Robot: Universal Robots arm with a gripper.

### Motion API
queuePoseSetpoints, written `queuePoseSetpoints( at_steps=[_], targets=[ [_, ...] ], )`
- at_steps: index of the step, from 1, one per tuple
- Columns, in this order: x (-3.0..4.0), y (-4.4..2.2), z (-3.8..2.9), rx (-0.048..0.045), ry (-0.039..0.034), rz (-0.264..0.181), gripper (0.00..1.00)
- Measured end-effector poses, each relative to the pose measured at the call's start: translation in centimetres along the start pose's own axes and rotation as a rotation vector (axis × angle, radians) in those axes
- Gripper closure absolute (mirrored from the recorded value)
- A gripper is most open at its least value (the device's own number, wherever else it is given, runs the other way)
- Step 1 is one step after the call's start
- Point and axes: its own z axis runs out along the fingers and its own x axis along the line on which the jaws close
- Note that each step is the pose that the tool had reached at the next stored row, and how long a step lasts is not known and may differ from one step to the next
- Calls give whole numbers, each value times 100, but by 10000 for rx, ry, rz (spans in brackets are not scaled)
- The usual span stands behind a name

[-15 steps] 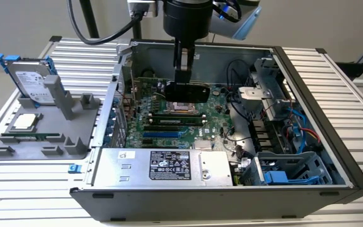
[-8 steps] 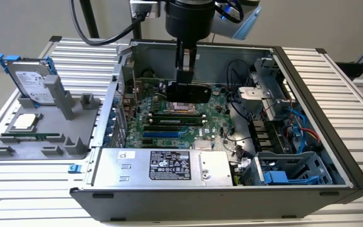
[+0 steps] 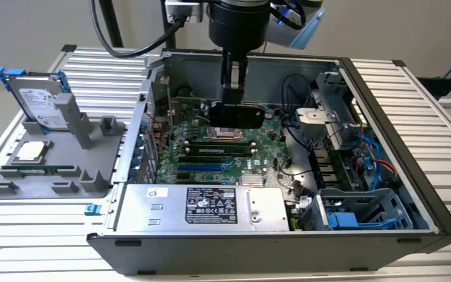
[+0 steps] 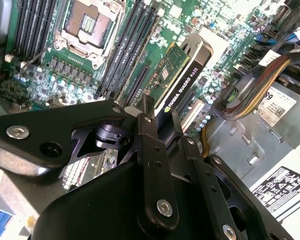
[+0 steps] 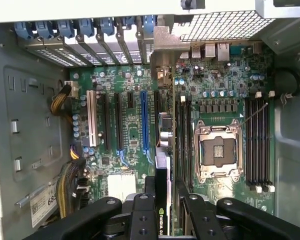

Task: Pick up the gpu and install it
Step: 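Insert the gpu into the slot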

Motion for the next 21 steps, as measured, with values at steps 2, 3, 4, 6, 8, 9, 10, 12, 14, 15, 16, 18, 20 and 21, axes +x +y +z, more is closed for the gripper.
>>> queuePoseSetpoints(
  at_steps=[2, 3, 4, 6, 8, 9, 10, 12, 14, 15, 16, 18, 20, 21],
  targets=[
    [-1, -8, 2, 1, -1, 0, 100],
    [-1, -13, 3, 0, 0, 0, 100],
    [-1, -17, 4, 0, -1, 0, 100],
    [-2, -25, 6, 0, -1, 0, 100],
    [-2, -32, 8, 0, 0, 0, 100],
    [-2, -35, 9, 0, 0, 0, 100],
    [-3, -37, 10, 0, 0, 0, 100],
    [-3, -42, 12, 0, 0, 0, 100],
    [-3, -46, 13, 0, -1, 0, 100],
    [-3, -47, 13, 0, 0, 1, 100],
    [-3, -47, 14, 0, 0, 0, 100],
    [-3, -47, 13, 0, 1, 0, 100],
    [-3, -48, 14, 0, 0, 0, 100],
    [-3, -48, 14, 0, 0, 0, 100]
  ],
)
